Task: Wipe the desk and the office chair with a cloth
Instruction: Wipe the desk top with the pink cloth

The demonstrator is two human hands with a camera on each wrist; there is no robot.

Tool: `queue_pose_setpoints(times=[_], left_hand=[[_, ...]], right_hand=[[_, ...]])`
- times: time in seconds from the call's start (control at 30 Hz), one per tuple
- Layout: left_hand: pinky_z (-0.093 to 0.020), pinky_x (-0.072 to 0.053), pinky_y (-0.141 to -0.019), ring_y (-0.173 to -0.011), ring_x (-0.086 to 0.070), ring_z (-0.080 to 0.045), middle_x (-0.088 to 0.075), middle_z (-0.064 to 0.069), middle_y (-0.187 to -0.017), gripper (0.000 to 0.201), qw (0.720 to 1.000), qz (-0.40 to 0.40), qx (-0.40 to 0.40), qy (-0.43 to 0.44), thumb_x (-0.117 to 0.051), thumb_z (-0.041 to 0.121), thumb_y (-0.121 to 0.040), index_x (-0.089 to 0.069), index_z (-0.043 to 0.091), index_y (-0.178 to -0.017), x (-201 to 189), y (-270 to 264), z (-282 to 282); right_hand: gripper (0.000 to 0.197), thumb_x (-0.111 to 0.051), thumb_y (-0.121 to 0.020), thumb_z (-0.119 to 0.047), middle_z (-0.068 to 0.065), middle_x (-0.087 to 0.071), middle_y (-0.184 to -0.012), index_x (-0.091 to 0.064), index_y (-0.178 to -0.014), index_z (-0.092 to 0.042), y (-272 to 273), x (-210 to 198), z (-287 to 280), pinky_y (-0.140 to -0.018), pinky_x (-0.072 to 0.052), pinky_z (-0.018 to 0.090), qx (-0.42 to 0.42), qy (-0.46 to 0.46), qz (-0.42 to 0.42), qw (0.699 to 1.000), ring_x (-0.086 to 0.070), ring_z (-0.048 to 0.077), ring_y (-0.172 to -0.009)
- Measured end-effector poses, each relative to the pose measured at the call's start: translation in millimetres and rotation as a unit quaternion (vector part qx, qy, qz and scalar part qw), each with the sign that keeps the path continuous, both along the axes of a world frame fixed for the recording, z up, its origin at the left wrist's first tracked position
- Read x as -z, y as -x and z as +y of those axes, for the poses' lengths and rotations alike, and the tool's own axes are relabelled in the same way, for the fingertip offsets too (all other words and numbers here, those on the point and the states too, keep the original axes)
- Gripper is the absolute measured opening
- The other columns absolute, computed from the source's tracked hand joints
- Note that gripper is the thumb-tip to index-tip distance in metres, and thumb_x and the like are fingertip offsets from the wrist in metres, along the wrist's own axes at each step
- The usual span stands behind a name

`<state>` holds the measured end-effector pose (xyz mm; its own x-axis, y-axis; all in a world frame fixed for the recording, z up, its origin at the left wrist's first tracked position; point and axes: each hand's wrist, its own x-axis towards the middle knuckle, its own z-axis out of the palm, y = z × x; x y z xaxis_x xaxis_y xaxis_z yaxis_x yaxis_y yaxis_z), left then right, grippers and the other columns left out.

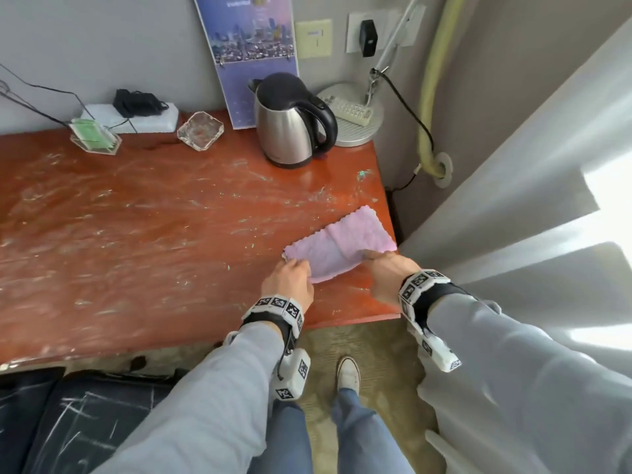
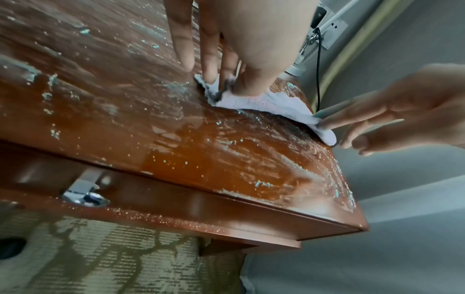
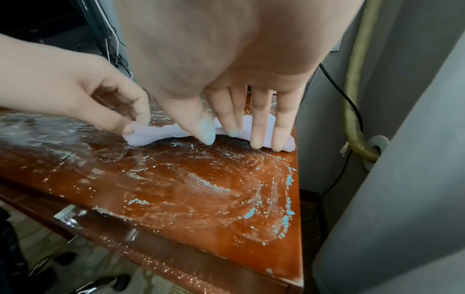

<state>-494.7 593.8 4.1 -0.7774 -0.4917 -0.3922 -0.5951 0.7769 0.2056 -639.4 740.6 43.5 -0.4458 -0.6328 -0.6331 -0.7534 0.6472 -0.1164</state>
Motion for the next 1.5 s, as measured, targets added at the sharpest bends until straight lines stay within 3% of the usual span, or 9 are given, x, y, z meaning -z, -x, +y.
queue_pose_setpoints(times=[0.17,0.33,0.47,0.6,0.77,0.93,1.13,1.3,1.5], left_hand=[[-0.035,-0.046,-0.089,-0.111,-0.052,-0.019,-0.056,0.004,-0.121,0.026,1.0,0.0,0.005,0.022,-0.056,0.026,-0.09,-0.055,0.023,-0.116,4.3,-5.8,9.0],[-0.036,-0.039,-0.099,-0.127,-0.046,-0.021,-0.045,0.001,-0.14,0.047,0.998,0.004,-0.028,0.049,-0.06,0.024,-0.087,-0.048,0.021,-0.132,18.5,-22.2,14.9],[-0.042,-0.036,-0.108,-0.142,-0.035,-0.022,-0.036,-0.001,-0.155,0.065,0.997,0.001,-0.071,0.04,-0.061,0.019,-0.083,-0.042,0.017,-0.145,29.5,-40.4,17.6],[-0.042,-0.031,-0.114,-0.146,-0.029,-0.022,-0.025,-0.001,-0.162,0.069,0.997,-0.028,-0.069,0.03,-0.059,0.021,-0.088,-0.033,0.017,-0.152,33.2,-58.6,20.9],[-0.043,-0.028,-0.118,-0.149,-0.024,-0.02,-0.018,0.001,-0.165,0.072,0.996,-0.033,-0.08,0.024,-0.056,0.021,-0.09,-0.026,0.017,-0.156,38.7,-76.1,25.4],[-0.044,-0.027,-0.119,-0.152,-0.019,-0.022,-0.013,-0.001,-0.167,0.078,0.996,-0.027,-0.081,0.022,-0.059,0.018,-0.088,-0.022,0.015,-0.157,42.4,-88.7,34.6],[-0.042,-0.019,-0.124,-0.154,-0.011,-0.023,-0.005,-0.005,-0.168,0.088,0.996,-0.021,-0.076,0.039,-0.064,0.018,-0.087,-0.014,0.012,-0.159,45.2,-105.1,32.3],[-0.042,-0.015,-0.125,-0.155,-0.002,-0.022,0.006,-0.005,-0.169,0.091,0.998,-0.041,-0.052,0.024,-0.062,0.021,-0.089,-0.006,0.01,-0.16,54.1,-119.5,24.8],[-0.036,-0.008,-0.127,-0.155,0.003,-0.02,0.013,-0.003,-0.168,0.095,0.999,-0.047,-0.014,-0.011,-0.061,0.018,-0.089,0.001,0.012,-0.161,51.3,-124.5,12.7]], right_hand=[[0.049,-0.049,-0.089,-0.012,0.0,-0.033,-0.155,-0.052,-0.137,-0.018,11.2,17.8,-8.0,-0.103,-0.045,0.039,-0.067,0.035,0.021,0.997,-0.034,0.024,-0.136],[0.059,-0.026,-0.104,-0.046,0.002,0.02,-0.164,0.001,-0.157,-0.039,-17.0,56.8,-26.5,-0.12,-0.004,0.059,-0.132,0.034,-0.006,0.991,0.01,0.035,-0.151],[0.065,-0.016,-0.1,-0.06,0.002,0.032,-0.159,0.019,-0.152,-0.042,-43.7,86.2,-6.1,-0.117,0.0,0.064,-0.131,0.026,0.008,0.991,0.021,0.038,-0.148],[0.061,-0.008,-0.1,-0.06,-0.005,0.036,-0.157,0.026,-0.148,-0.046,-26.5,89.7,17.9,-0.12,0.003,0.058,-0.18,0.031,0.008,0.983,0.025,0.033,-0.148],[0.064,-0.008,-0.098,-0.062,0.001,0.029,-0.16,0.022,-0.151,-0.042,-10.6,89.4,7.4,-0.118,-0.002,0.062,-0.06,0.02,0.031,0.998,0.015,0.038,-0.149],[0.07,-0.019,-0.099,-0.061,0.004,0.029,-0.161,0.019,-0.153,-0.038,-84.9,94.6,23.7,-0.116,0.0,0.065,-0.184,0.068,0.025,0.98,0.017,0.04,-0.149],[0.063,-0.016,-0.101,-0.054,0.005,0.021,-0.163,0.016,-0.154,-0.041,-50.5,88.3,5.7,-0.118,0.0,0.063,-0.118,0.148,0.064,0.98,0.012,0.036,-0.15],[0.061,-0.007,-0.099,-0.061,0.001,0.035,-0.158,0.029,-0.147,-0.046,-74.3,105.6,3.4,-0.119,0.003,0.061,-0.197,0.102,0.05,0.974,0.024,0.038,-0.146],[0.058,-0.003,-0.099,-0.059,0.0,0.034,-0.159,0.029,-0.146,-0.048,-85.9,111.4,14.9,-0.118,0.006,0.062,0.015,0.089,0.075,0.993,0.02,0.039,-0.148]])
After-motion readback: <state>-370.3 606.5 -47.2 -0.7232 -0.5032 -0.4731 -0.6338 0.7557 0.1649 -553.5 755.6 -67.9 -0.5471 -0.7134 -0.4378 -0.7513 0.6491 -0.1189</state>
